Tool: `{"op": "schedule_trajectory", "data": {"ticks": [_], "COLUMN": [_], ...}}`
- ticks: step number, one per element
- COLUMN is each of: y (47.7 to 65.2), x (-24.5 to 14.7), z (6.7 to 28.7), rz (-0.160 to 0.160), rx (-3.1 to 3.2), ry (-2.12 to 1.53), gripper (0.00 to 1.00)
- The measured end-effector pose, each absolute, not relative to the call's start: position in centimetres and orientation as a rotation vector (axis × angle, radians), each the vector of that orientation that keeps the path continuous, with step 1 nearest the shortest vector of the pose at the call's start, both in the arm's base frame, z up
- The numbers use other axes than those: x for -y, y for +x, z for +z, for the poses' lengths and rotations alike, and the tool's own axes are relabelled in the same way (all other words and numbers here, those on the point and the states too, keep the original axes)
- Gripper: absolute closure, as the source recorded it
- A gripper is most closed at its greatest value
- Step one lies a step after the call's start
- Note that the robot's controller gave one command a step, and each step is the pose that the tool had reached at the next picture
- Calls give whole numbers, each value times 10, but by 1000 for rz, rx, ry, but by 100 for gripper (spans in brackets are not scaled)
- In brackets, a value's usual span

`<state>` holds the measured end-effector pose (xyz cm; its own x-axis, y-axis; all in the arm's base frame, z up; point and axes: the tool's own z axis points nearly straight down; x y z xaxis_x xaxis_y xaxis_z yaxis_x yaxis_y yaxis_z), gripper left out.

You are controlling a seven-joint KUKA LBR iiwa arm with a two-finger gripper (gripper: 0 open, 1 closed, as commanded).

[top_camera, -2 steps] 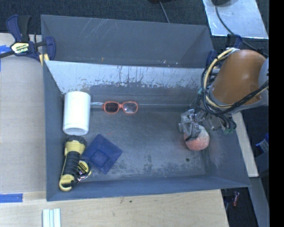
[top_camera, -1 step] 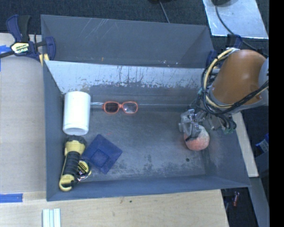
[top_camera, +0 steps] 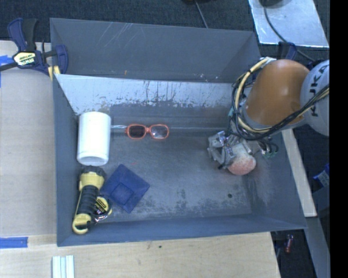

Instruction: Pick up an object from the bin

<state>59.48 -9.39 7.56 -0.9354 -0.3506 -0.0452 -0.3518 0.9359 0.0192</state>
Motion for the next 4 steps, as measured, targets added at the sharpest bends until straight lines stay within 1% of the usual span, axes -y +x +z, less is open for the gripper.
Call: {"op": "schedule_trajectory", "data": {"ticks": [1,2,3,4], "y": [572,555,530,554], "x": [99,91,94,-5], "z": [73,72,72,76], "rz": [33,30,42,30], "rx": [-3038,-3041,-3101,-3039], "ry": [-592,-596,-14,-565], "gripper": [100,100,100,100]}}
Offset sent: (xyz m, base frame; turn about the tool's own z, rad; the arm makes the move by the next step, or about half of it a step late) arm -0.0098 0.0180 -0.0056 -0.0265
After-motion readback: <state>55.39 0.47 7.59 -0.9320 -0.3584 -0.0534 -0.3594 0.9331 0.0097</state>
